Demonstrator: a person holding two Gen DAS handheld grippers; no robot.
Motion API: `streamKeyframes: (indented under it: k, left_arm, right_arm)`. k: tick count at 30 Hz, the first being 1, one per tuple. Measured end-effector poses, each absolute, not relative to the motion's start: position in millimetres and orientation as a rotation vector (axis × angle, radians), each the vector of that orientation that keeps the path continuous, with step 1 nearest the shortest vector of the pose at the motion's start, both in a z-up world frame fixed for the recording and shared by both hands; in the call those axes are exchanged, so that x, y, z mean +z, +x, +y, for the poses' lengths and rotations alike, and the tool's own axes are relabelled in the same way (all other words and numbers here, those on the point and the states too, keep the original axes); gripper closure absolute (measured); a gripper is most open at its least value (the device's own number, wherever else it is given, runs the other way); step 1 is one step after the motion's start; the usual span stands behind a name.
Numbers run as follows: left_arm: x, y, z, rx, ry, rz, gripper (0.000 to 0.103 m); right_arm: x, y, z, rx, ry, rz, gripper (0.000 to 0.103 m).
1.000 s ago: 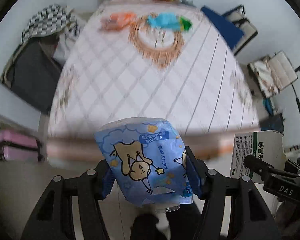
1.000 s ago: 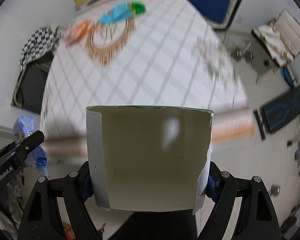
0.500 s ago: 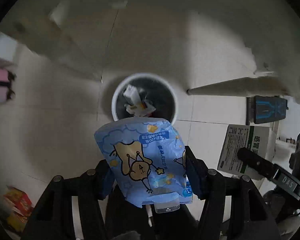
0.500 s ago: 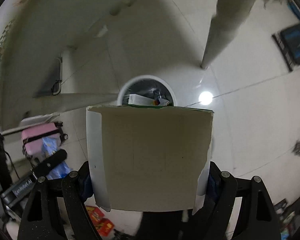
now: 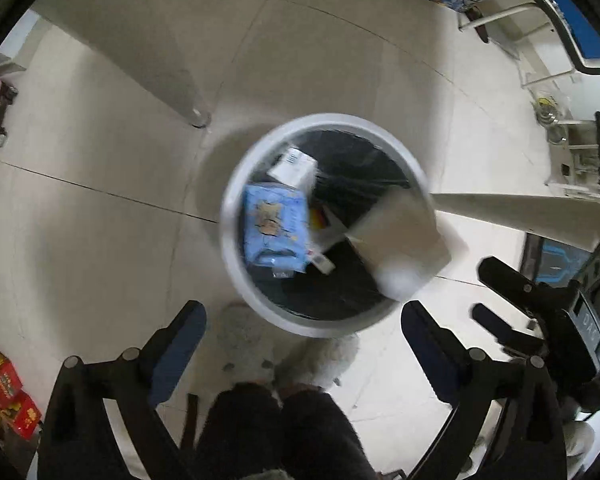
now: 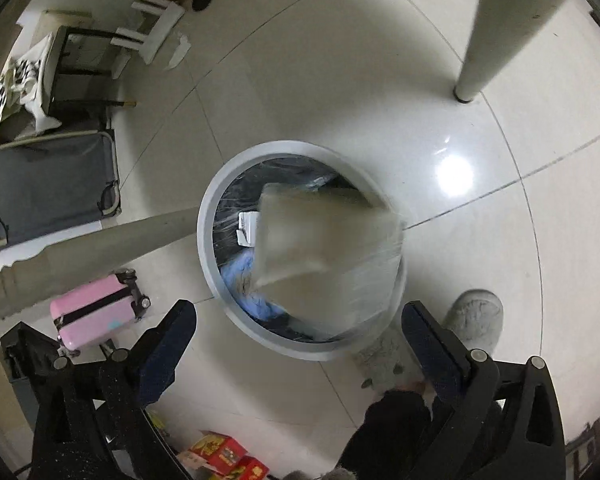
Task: Collect trash
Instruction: 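Open the left tool to drop the wipes pack while the right tool drops the box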
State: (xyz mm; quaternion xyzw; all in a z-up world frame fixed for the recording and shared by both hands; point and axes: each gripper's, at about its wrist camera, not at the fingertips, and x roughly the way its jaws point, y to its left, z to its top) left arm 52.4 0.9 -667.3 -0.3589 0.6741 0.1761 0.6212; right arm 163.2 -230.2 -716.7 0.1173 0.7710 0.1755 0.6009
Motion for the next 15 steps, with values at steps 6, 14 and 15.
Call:
streamKeyframes:
  k: [6, 14, 15]
  left_arm:
    - [-641, 28, 16, 0.521, -0.674, 1.523, 0.003]
    - [-597, 18, 7, 0.554, -0.534, 1.553, 0.003]
    - [-591, 16, 5, 0.547, -0.534, 1.557, 0.003]
  right_arm:
    - [-699, 157, -225, 0.373, 0.029, 1.722, 0.0]
    - [-642, 134, -213, 0.388, -0.298, 1.588, 0.0]
    - [-634, 131, -213, 0.392, -0.313, 1.582, 0.0]
